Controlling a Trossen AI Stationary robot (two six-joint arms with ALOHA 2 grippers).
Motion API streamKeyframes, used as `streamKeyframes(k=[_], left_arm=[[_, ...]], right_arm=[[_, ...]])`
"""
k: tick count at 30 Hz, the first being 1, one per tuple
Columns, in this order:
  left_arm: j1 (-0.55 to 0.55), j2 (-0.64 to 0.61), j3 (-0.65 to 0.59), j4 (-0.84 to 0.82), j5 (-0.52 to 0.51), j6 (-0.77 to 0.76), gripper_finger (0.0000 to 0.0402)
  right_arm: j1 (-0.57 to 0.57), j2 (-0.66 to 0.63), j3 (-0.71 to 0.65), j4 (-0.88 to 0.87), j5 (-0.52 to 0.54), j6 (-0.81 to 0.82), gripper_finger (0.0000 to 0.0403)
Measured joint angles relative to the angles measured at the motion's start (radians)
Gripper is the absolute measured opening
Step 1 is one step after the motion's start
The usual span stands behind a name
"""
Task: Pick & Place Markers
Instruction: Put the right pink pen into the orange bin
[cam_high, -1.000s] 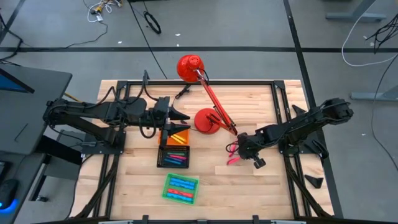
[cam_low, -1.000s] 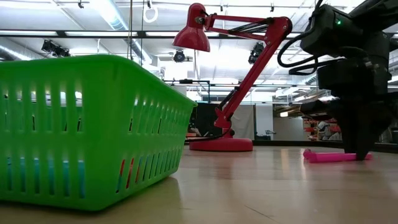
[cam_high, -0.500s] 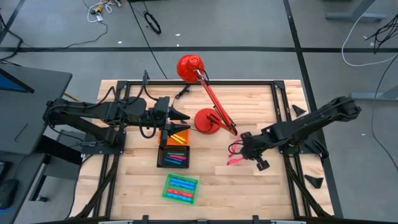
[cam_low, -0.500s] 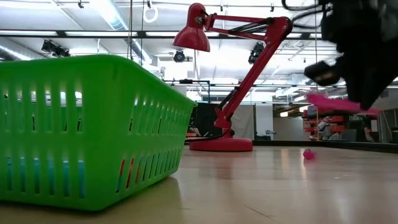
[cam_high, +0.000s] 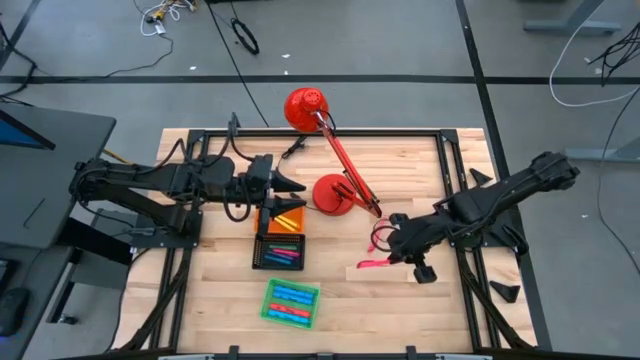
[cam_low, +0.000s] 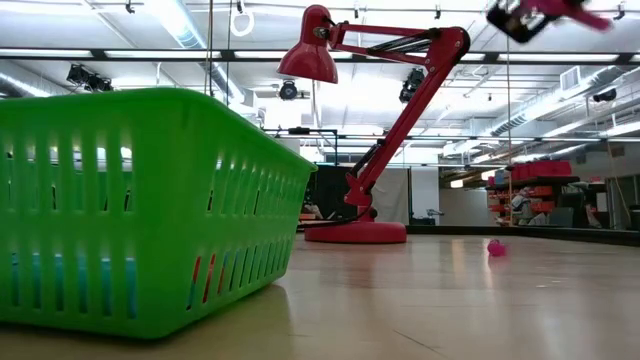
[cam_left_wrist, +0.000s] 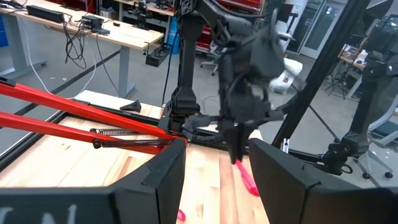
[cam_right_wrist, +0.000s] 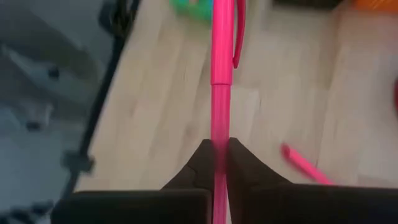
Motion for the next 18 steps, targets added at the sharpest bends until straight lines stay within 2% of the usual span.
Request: streamKeyframes(k=[5,11,18], left_arm=[[0.006,0.000,0.000,0.006,0.000,0.000,0.0183],[0.015,0.000,0.000,0.006,0.000,0.000,0.0183],[0.014,0.000,0.000,0.006,0.000,0.000,0.0183]], right_arm=[[0.005,0.000,0.069,0.043,0.051,0.072,0.0009],[0.005,0.000,0.077,0.258,0.118,0.135,0.0009],[0.005,0.000,0.077,0.491,0.285,0.115,0.0009]])
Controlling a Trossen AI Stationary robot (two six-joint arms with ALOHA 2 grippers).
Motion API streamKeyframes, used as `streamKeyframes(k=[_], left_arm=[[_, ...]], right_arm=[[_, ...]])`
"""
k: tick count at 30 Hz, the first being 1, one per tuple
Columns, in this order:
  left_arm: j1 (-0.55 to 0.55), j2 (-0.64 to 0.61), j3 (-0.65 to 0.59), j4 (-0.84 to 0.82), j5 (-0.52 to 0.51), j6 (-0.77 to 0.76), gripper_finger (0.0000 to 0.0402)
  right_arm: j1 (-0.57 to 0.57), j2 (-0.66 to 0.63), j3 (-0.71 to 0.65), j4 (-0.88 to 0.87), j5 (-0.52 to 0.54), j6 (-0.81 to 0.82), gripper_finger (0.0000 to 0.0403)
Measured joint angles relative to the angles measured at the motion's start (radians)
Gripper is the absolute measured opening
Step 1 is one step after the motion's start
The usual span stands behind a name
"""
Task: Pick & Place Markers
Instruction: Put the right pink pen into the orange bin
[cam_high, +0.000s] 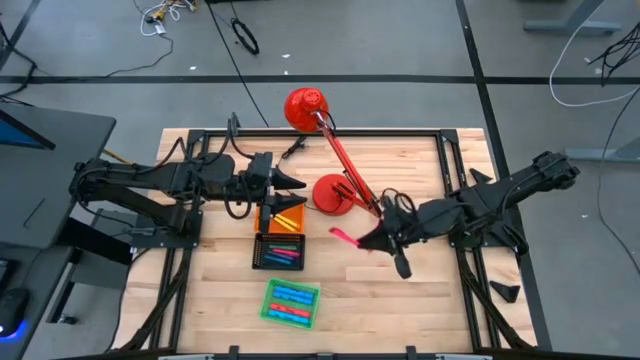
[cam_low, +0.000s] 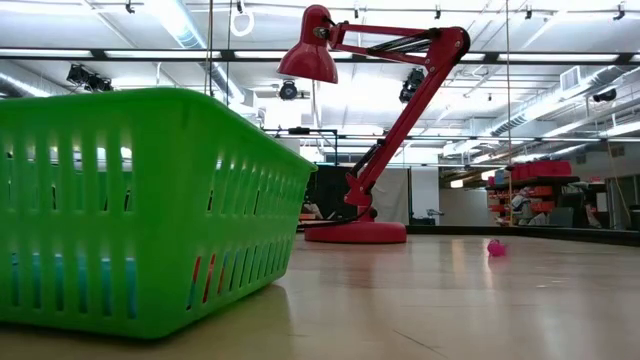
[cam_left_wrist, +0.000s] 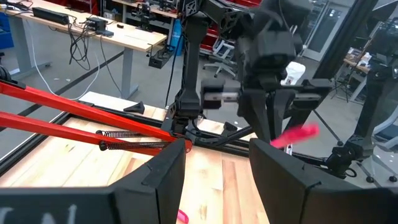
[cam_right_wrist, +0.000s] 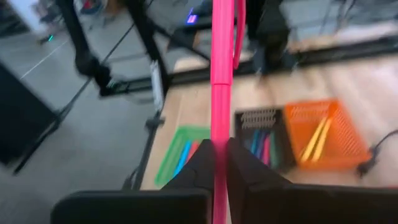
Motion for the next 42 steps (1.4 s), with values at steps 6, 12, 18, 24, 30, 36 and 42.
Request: streamKeyframes(k=[6,12,18,24,30,36,42], left_arm=[[0.000,0.000,0.000,0.000,0.000,-0.001,0.0183],[0.000,0.000,0.000,0.000,0.000,-0.001,0.0183],[0.000,0.000,0.000,0.000,0.000,-0.001,0.0183],[0.000,0.000,-0.001,0.046,0.003,-0.041,0.0183],[-0.008,0.000,-0.001,0.114,0.004,-0.030,0.0183],[-0.009,0.001,-0.001,0.174,0.055,-0.043,0.0184],[-0.009,0.031,0.000,0.231,0.085,-0.054,0.0184]], right_arm=[[0.000,0.000,0.000,0.101,0.164,-0.074,0.0009],[-0.015,0.000,0.000,0.293,0.222,-0.147,0.0009],[-0.044,0.000,0.000,0.450,0.219,-0.204,0.0009],[-0.078,0.006,0.001,0.517,0.196,-0.219,0.0009],[-0.123,0.037,0.002,0.567,0.124,-0.169,0.0009],[-0.143,0.079,0.002,0.593,0.102,-0.163,0.0009],[-0.174,0.152,0.119,0.534,0.052,-0.194,0.0009]])
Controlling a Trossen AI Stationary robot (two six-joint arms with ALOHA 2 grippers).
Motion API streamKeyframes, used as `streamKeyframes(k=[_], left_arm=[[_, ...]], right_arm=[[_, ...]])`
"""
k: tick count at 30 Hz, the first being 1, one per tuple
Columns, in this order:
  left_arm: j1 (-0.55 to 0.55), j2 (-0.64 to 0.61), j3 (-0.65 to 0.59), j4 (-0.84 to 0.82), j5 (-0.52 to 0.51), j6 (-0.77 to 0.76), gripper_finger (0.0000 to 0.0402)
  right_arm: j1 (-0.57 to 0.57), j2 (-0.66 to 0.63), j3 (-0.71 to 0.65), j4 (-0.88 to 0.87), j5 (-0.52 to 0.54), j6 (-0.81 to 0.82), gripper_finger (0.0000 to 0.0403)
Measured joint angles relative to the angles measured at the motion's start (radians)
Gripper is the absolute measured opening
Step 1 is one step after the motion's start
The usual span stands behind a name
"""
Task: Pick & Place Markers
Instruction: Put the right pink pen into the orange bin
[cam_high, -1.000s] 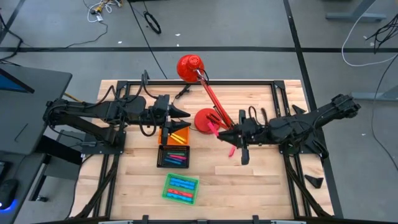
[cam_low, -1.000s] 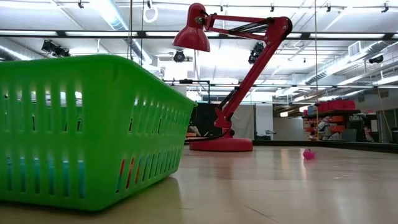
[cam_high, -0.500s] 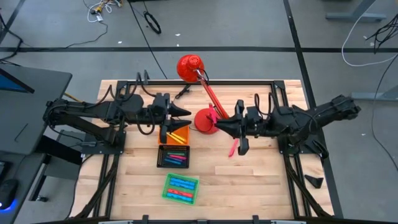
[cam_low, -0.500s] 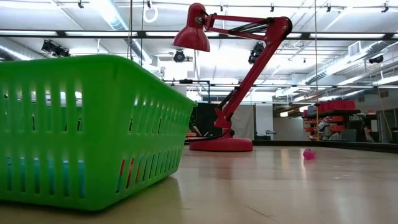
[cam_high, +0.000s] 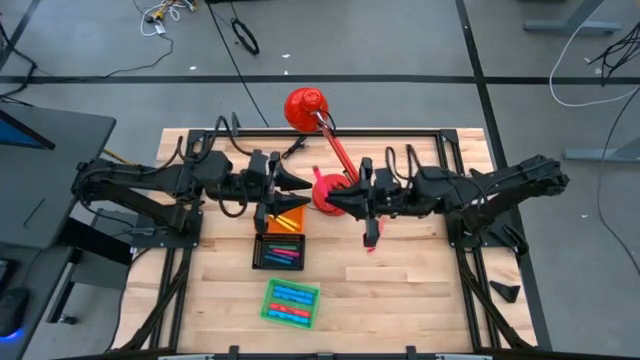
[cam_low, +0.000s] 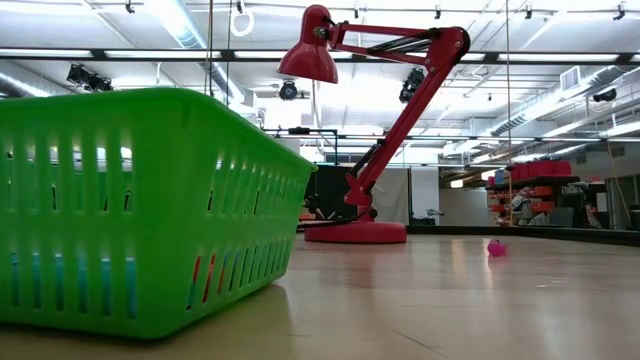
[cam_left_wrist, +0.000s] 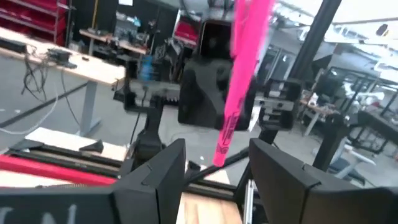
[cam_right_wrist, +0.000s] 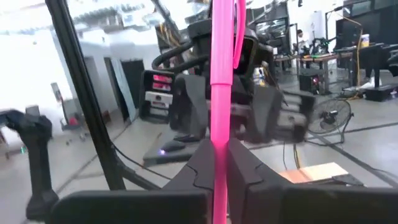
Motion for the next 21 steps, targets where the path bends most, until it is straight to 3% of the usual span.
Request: streamKeyframes(k=[6,14,21], left_arm=[[0.000,0.022,0.003,0.063,0.014,0.002,0.0184],[-0.008,0.022,0.055,0.044,0.036,0.036,0.0181],[-0.007,0.022,0.059,0.006,0.057,0.031,0.0152]], right_arm=[[-0.040,0.087,0.134,-0.130,-0.061,-0.055,0.0009],[-0.047,0.099,0.142,-0.105,-0.080,-0.059,0.0009],[-0.047,0.098,0.142,-0.097,-0.077,-0.063,0.0009]])
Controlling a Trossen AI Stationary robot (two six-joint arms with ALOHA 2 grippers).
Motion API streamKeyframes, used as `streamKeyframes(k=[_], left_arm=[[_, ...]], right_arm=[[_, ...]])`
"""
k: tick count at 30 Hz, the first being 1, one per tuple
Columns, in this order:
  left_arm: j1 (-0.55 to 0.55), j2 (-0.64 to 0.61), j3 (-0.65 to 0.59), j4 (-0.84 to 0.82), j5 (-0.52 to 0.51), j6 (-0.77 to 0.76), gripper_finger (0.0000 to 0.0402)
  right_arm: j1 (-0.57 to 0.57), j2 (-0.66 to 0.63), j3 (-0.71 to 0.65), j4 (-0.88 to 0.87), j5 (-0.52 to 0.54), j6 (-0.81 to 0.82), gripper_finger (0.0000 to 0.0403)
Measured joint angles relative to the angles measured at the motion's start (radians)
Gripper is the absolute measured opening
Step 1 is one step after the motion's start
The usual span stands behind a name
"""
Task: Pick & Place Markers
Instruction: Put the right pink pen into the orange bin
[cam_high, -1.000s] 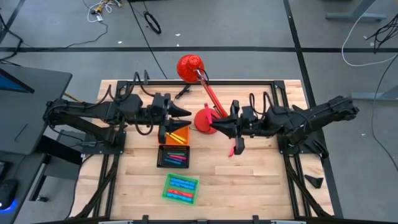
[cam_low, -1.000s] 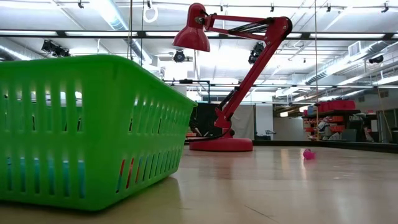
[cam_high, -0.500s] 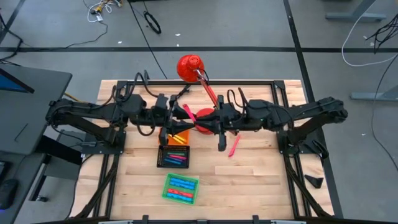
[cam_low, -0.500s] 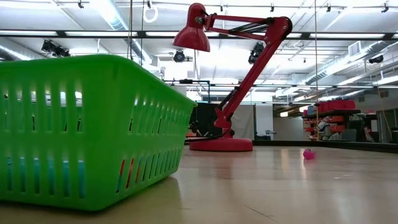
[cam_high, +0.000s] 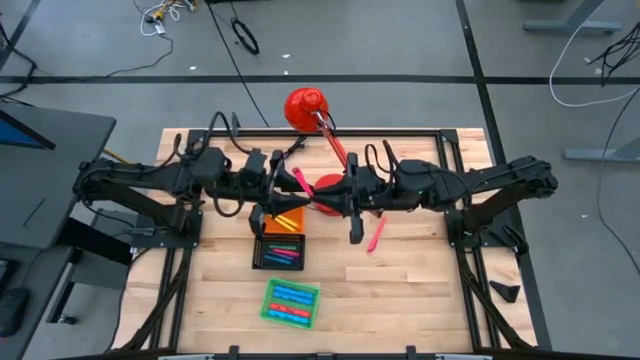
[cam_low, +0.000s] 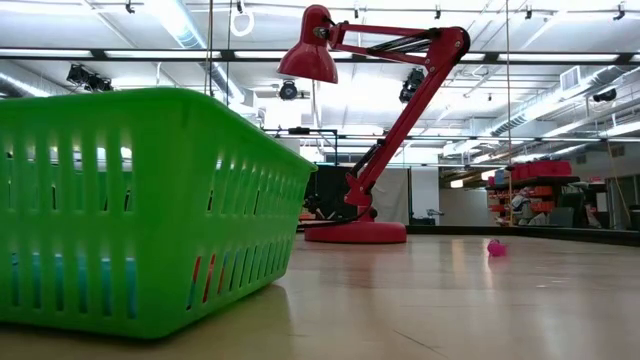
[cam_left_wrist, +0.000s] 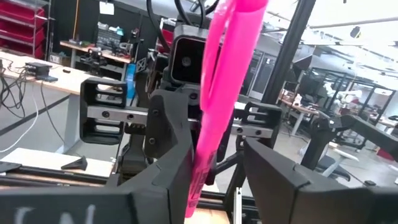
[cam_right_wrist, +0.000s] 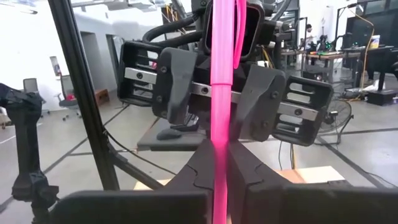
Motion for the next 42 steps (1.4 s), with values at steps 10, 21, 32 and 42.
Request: streamKeyframes(k=[10,21,32,42], left_arm=[[0.005,0.005,0.000,0.002,-0.016,-0.003,0.0069],[0.005,0.005,0.000,-0.001,-0.041,-0.004,0.0032],[0.063,0.017,0.093,-0.344,0.000,0.027,0.0032],[0.119,0.022,0.191,-0.683,0.001,0.155,0.0032]], right_arm=[[0.001,0.000,0.000,-0.004,0.001,0.003,0.0008],[0.000,-0.001,0.000,-0.018,0.004,-0.006,0.0084],[0.003,-0.142,-0.002,-0.254,0.004,0.024,0.0192],[0.002,-0.292,-0.001,-0.330,0.005,0.002,0.0193]])
